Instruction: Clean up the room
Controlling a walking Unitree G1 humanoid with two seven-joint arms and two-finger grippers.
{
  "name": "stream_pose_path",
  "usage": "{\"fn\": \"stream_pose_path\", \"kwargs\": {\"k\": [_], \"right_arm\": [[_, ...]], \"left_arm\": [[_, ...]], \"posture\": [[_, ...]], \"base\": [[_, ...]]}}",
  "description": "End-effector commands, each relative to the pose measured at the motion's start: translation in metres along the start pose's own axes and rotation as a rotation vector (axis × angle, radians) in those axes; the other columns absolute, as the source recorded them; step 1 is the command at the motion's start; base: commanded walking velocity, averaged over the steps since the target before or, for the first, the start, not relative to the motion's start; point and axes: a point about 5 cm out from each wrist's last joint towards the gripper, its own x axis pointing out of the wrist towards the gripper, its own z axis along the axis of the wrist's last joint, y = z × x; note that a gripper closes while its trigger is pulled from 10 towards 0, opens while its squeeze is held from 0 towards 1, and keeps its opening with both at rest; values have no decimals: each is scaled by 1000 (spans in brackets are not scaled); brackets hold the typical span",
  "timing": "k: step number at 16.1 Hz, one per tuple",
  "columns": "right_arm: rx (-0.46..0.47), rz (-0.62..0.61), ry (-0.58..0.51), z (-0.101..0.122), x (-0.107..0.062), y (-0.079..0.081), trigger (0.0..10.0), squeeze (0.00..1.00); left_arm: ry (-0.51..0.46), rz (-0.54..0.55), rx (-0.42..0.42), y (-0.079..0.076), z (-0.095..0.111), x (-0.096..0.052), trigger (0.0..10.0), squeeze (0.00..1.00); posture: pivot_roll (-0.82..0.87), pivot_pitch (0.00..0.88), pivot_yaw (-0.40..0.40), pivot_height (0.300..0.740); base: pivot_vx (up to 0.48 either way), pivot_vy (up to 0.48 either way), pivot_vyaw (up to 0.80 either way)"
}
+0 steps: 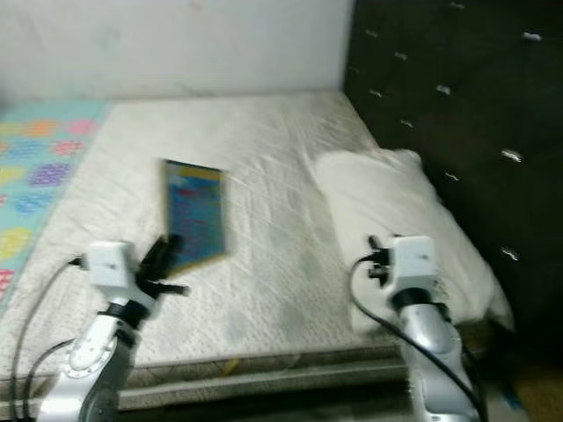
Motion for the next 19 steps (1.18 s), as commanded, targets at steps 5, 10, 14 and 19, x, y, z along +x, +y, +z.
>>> {"fn": "stream_pose_path", "kwargs": {"k": [5,10,14,19], "right_arm": [[4,18,-20,4,2,7,10000,0],[5,18,-28,6,4,8,10000,0],[7,30,-29,6,5,9,10000,0],[5,43,-25,6,6,11,10000,0]], "left_arm": [[-35,50,35,10,11,0,10000,0],[-43,39,35,10,13,1,10000,0],[-69,6,19,4,15,1,10000,0],[-60,12,13,3,13,2,10000,0]], "posture": [[-175,17,22,740],[-175,22,29,740],[-173,11,15,740],[-175,2,5,740]], "base": [[61,0,0],[0,0,0],[385,0,0],[430,0,0]]}}
